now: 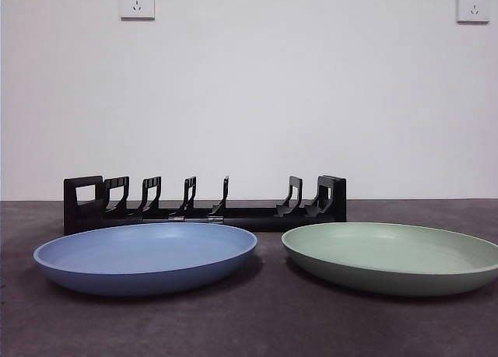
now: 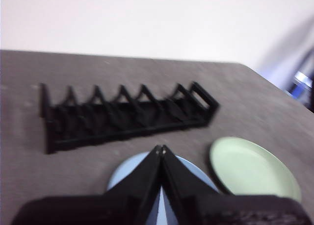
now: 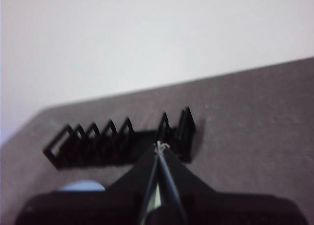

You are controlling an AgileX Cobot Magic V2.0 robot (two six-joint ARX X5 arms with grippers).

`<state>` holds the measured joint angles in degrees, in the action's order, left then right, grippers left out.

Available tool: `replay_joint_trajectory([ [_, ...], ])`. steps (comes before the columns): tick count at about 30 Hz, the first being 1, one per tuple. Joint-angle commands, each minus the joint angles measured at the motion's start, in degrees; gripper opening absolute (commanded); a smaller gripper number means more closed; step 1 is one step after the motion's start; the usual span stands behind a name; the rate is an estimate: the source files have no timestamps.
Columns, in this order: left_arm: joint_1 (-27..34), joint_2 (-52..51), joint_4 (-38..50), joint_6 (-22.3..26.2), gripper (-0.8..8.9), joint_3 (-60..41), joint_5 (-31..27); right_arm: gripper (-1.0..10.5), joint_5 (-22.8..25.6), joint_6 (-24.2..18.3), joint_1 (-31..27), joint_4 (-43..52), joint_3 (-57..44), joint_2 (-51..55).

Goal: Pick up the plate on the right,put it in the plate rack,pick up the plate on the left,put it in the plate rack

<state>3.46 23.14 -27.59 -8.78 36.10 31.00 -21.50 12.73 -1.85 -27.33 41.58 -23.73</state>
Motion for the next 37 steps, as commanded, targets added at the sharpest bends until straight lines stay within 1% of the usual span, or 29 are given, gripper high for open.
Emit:
replay_joint_trajectory([
  [1, -0.1, 3.5, -4.7, 4.3, -0.06, 4.6, 3.7, -0.1, -0.2, -8.7, 0.0, -8.4, 8.0, -4.7],
  [3, -0.1, 5.7, -8.4, 6.6, -0.06, 7.8, 4.7, -0.1, -0.1, -11.6, 0.0, -14.8, 13.0, -8.4],
  [5, -0.2, 8.0, -12.3, 8.8, -0.06, 11.0, 5.5, -0.1, 0.4, -13.7, 0.0, -21.4, 17.7, -12.1],
  [8, -0.2, 10.6, -17.2, 11.2, -0.06, 15.0, 5.4, -0.1, 0.5, -16.3, 0.0, -29.9, 22.8, -16.8],
  [11, -0.2, 12.4, -20.5, 13.0, -0.06, 17.6, 5.4, -0.1, 0.5, -17.5, 0.0, -34.9, 25.4, -20.1],
  [14, -0.7, 13.6, -22.5, 13.8, -0.06, 19.1, 5.5, -0.1, 0.5, -17.7, 0.0, -36.5, 26.1, -21.8],
  [21, -2.7, 14.8, -22.9, 13.8, -0.04, 19.2, 5.4, 0.0, 0.4, -18.3, 0.8, -37.2, 26.1, -22.6],
  [23, -2.8, 15.4, -22.9, 13.7, 0.14, 19.2, 5.5, 0.0, 0.3, -18.6, 1.2, -37.1, 26.1, -22.6],
  [24, -2.8, 15.6, -22.8, 13.7, 0.86, 19.2, 5.5, 0.2, 0.3, -18.5, 1.2, -37.0, 26.1, -22.6],
  [25, -3.0, 15.9, -22.6, 13.7, 2.55, 19.2, 5.5, 1.1, 0.2, -18.5, 1.2, -37.0, 26.1, -22.7],
  [26, -3.5, 16.0, -22.4, 13.5, 4.55, 19.2, 5.5, 2.3, 0.2, -18.5, 1.3, -37.0, 26.1, -22.7],
  [27, -4.1, 16.0, -22.4, 13.5, 5.97, 19.3, 5.6, 3.5, 0.2, -18.5, 1.3, -37.0, 26.1, -22.8],
  [28, -4.8, 16.2, -22.2, 13.6, 6.21, 19.3, 6.6, 4.5, 0.3, -18.5, 1.5, -37.0, 26.1, -22.9],
  [29, -5.4, 16.3, -22.0, 13.6, 6.21, 19.3, 7.9, 5.0, 0.2, -18.4, 1.5, -37.0, 26.1, -23.1],
  [31, -7.1, 16.9, -21.5, 16.5, 6.21, 19.6, 8.8, 5.1, -0.2, -18.3, 1.5, -37.0, 26.1, -23.8],
  [32, -8.5, 17.2, -20.7, 17.0, 6.21, 19.6, 8.8, 5.1, -0.2, -18.3, 1.5, -37.0, 26.1, -24.2],
  [33, -10.2, 17.6, -20.0, 17.2, 6.20, 19.7, 8.9, 5.0, -0.2, -17.8, 1.5, -37.1, 26.1, -24.8],
  [35, -13.9, 18.7, -19.9, 20.1, 6.20, 19.9, 8.4, 5.0, -0.2, -17.3, 1.5, -37.1, 26.1, -26.1],
  [37, -17.5, 20.2, -19.8, 21.7, 6.20, 19.9, 7.4, 5.0, -0.1, -17.2, 1.5, -37.1, 26.1, -28.8],
])
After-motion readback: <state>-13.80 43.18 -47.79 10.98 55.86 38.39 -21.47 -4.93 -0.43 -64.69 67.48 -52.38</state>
